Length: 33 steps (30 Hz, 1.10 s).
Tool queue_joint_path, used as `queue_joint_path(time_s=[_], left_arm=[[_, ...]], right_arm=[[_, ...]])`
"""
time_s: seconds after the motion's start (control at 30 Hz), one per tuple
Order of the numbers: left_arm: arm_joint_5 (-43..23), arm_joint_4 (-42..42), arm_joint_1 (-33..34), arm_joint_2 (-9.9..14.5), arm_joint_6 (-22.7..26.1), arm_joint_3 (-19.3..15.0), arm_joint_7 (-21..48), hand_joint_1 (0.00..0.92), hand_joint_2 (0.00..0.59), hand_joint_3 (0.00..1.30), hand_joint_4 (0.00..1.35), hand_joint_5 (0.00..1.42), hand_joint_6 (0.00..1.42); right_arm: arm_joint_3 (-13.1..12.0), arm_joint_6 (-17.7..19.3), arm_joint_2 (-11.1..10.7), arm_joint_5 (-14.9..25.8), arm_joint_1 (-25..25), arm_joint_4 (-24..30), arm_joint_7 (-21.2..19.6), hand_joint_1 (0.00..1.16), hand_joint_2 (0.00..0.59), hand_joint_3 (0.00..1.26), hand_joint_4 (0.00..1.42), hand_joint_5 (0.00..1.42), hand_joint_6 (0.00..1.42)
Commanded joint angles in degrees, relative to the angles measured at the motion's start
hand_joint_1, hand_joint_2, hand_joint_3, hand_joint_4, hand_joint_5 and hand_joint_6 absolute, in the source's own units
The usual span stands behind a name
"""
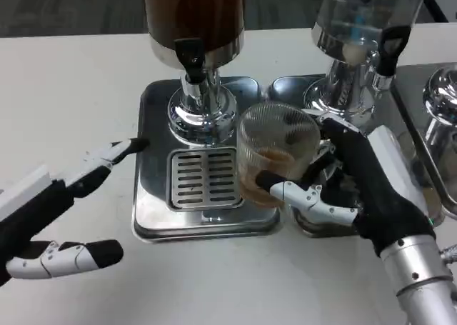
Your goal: Grasp the cup under the faucet to collect the drink, then remove the cup.
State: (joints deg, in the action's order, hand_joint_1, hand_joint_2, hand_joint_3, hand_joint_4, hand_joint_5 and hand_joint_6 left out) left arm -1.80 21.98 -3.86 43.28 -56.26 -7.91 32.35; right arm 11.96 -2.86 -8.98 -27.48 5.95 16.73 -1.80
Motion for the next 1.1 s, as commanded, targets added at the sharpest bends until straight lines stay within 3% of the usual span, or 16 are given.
queue_joint_path(time_s=[0.03,0.53,1.1], left_arm=[[-1.2,-2.1,-1.6,0.9,0.8,-0.3,0.3,0.0,0.083,0.03,0.0,0.0,0.07],[-4.0,-8.5,-6.7,1.4,1.4,-0.1,1.6,0.0,0.082,0.04,0.0,0.0,0.07],[-5.2,-9.2,-7.6,1.4,1.7,-1.0,1.8,0.0,0.081,0.04,0.0,0.0,0.07]], right_arm=[[-0.1,-0.4,0.2,0.4,1.5,4.4,0.9,0.67,0.252,0.51,0.67,0.8,1.11],[-0.1,-0.9,0.4,0.6,6.0,10.2,3.2,0.67,0.252,0.51,0.67,0.8,1.11],[-0.1,-1.0,0.5,0.9,6.6,11.3,3.8,0.67,0.253,0.52,0.67,0.81,1.11]])
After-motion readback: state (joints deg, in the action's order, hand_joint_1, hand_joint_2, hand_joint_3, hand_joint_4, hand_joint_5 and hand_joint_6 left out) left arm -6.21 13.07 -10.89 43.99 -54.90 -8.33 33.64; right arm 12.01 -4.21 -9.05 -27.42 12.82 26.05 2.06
